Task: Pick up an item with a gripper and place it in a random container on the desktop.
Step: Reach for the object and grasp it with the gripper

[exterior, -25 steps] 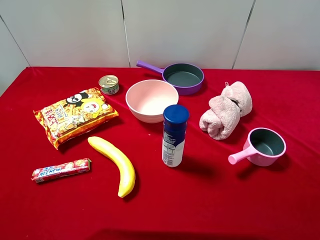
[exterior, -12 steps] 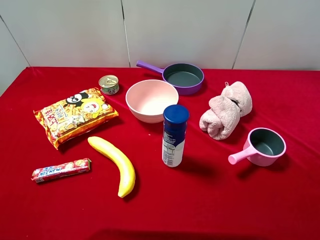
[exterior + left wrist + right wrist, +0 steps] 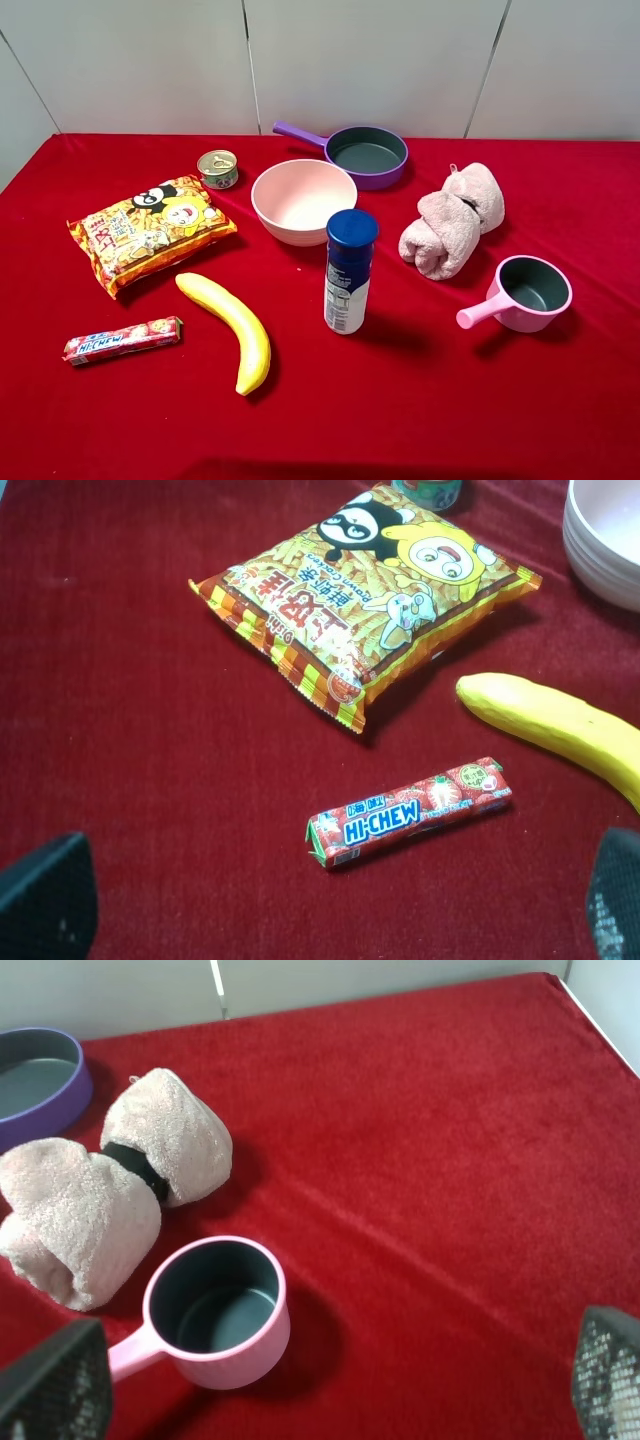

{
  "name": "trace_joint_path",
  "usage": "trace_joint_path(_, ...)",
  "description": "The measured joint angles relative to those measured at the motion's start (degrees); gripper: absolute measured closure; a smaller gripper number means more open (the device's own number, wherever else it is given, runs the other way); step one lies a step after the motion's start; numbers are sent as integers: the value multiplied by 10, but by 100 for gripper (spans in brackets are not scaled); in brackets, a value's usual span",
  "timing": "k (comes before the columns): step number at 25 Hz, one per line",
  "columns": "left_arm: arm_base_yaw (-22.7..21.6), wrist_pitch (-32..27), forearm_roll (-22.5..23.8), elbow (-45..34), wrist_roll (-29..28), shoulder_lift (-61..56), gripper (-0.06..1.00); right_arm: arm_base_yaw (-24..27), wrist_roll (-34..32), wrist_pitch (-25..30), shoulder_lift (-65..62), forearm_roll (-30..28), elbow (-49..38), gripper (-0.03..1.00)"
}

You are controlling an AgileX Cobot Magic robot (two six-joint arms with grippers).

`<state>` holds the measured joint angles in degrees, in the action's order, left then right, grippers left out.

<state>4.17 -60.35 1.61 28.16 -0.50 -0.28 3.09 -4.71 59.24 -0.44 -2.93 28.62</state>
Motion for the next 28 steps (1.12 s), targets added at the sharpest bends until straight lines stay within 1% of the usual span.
trace_joint_path(28,0,0,0,0,0,0,-3,0,0,-1,0,0,0,28)
